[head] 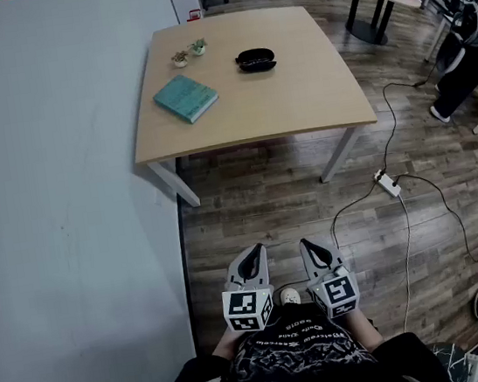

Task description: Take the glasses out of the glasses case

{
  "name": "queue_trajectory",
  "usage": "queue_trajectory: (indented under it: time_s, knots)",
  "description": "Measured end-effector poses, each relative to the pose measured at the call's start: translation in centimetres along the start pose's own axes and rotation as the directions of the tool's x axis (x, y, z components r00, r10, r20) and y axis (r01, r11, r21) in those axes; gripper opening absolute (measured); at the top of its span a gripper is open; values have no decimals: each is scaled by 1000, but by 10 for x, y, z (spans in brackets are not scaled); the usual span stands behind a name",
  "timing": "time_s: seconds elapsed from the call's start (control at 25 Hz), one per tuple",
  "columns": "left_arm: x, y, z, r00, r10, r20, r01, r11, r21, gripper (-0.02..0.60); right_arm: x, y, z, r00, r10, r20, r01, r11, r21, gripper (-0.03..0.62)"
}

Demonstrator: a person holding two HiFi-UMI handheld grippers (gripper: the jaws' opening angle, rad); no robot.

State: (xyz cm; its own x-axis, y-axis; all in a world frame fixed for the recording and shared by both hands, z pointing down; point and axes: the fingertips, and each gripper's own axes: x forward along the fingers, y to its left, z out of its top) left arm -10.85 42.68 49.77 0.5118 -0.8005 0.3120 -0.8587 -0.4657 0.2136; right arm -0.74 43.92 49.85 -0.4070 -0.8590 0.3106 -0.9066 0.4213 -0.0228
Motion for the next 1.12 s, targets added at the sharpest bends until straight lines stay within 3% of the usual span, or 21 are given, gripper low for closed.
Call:
queue_trajectory:
  time_s: [0.44, 0.8, 0.88, 1.0, 1.08, 1.12]
  knots:
    - [-12, -10, -4, 1000, 4, 8, -4, 1000, 1, 5, -15, 2, -2, 1000, 7, 8, -7, 1000, -5, 2]
    - [-13, -4, -3, 1000, 7, 18, -7, 1000, -25, 5, -18, -12, 3, 998, -29, 54, 25, 998, 60, 6]
    - [-13, -2, -2, 1000, 5, 17, -5, 1000, -22, 8, -15, -11, 3, 999, -19, 50, 16, 997, 72, 103]
    - [-14, 1, -2, 1000, -4, 13, 5, 1000, -23, 100, -14, -11, 5, 998, -23, 58, 19, 997, 76, 105]
    - [-15, 6, -2, 1000, 8, 20, -7, 1000, -30, 221, -16, -12, 6, 997, -28, 66, 23, 997, 72, 206]
    - [-16, 9, -1, 999, 22, 24, -21, 999, -32, 254, -17, -13, 6, 997, -34, 67, 29, 997, 66, 208]
